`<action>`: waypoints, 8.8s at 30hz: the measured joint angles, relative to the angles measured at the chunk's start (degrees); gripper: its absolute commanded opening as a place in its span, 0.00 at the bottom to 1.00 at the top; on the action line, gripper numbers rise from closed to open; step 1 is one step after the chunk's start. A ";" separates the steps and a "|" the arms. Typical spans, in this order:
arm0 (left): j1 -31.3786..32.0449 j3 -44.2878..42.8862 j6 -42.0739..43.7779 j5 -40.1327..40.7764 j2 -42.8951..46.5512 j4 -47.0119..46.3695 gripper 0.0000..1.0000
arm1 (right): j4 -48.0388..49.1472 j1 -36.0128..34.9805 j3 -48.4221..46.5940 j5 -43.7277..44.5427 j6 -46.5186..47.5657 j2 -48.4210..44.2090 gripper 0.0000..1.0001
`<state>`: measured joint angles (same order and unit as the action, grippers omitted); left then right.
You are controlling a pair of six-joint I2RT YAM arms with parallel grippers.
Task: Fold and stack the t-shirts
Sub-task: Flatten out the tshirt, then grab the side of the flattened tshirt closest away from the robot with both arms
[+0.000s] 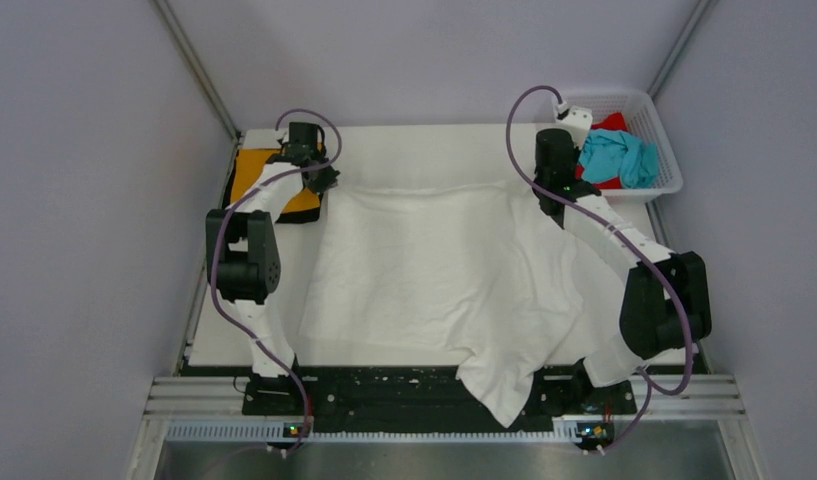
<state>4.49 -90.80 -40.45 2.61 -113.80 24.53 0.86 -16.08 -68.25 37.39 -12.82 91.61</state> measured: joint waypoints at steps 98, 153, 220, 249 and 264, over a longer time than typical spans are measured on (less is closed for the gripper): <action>8.66 2.69 6.58 -1.84 2.36 9.31 0.99 | -12.57 1.03 -18.58 -25.88 -12.85 27.91 0.99; 4.96 10.23 4.48 -4.96 19.78 13.44 0.97 | -10.97 3.10 -12.41 -27.15 -1.62 10.56 0.99; 0.46 45.22 -12.09 9.25 28.92 12.66 0.00 | -29.79 -10.21 15.06 -26.99 -9.92 -13.29 0.94; 0.44 46.45 -12.13 9.01 30.03 11.47 0.00 | -47.95 -29.59 33.83 -36.52 -25.35 -19.23 0.31; 0.42 50.86 -13.77 8.28 35.10 9.46 0.00 | -54.62 -30.91 33.83 -36.09 -32.41 -22.53 0.00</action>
<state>4.91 -39.94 -54.22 10.90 -78.70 34.00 -53.76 -46.98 -34.41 1.30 -45.23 69.08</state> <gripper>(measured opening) 0.016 0.011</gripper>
